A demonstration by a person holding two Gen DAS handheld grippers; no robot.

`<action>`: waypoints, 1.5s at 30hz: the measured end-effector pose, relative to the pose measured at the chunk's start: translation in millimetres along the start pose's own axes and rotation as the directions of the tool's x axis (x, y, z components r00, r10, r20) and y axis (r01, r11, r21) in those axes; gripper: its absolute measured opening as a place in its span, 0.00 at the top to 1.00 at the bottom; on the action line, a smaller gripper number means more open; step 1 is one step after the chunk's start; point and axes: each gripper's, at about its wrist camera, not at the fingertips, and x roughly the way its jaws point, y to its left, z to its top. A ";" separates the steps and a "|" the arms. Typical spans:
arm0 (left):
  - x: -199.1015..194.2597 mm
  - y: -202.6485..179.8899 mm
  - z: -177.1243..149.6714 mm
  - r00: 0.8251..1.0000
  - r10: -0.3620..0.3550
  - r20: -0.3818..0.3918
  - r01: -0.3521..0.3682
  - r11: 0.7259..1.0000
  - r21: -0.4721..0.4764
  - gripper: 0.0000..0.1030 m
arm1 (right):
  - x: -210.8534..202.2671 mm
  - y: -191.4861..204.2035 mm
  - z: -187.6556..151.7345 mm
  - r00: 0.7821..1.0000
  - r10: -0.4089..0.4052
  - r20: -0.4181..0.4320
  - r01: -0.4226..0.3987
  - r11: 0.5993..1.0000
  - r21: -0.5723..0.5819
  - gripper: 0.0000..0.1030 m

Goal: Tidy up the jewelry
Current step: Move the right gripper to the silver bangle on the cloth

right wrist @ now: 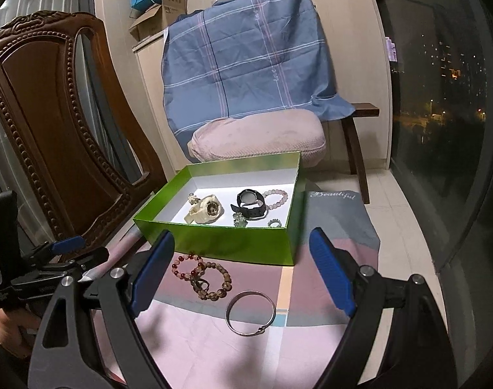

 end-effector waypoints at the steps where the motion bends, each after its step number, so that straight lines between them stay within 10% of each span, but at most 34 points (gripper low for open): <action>1: -0.3 0.7 0.2 1.000 0.002 0.001 -0.002 1.000 -0.003 0.06 | -0.1 -0.4 -0.3 1.000 -0.001 0.000 0.001 1.000 0.002 0.19; 9: 3.6 0.5 -0.2 1.000 0.003 -0.009 -0.003 1.000 0.004 0.06 | 16.9 4.1 -8.6 0.996 -0.023 -0.090 0.021 0.999 -0.028 0.18; 17: 8.3 1.3 -4.1 0.999 0.004 -0.037 -0.004 1.000 0.008 0.06 | 87.4 16.6 -55.2 0.909 -0.142 -0.393 0.091 0.985 -0.144 0.18; 24: 16.0 -2.2 -9.4 0.997 0.014 -0.077 -0.010 0.999 0.048 0.06 | 108.7 21.5 -73.6 0.875 -0.193 -0.445 0.117 0.974 -0.193 0.18; 29: 20.1 -6.0 -12.3 0.995 0.013 -0.096 -0.007 0.998 0.065 0.06 | 106.2 23.8 -75.8 0.877 -0.205 -0.434 0.121 0.970 -0.211 0.20; 32: 23.4 -9.6 -13.7 0.994 0.009 -0.106 0.000 0.997 0.077 0.06 | 103.7 23.1 -74.3 0.884 -0.199 -0.424 0.118 0.971 -0.209 0.44; 45: 54.8 -42.5 -19.2 0.991 0.011 -0.133 0.018 0.977 0.211 0.14 | 74.6 18.3 -44.1 0.926 -0.114 -0.359 0.071 0.989 -0.132 0.44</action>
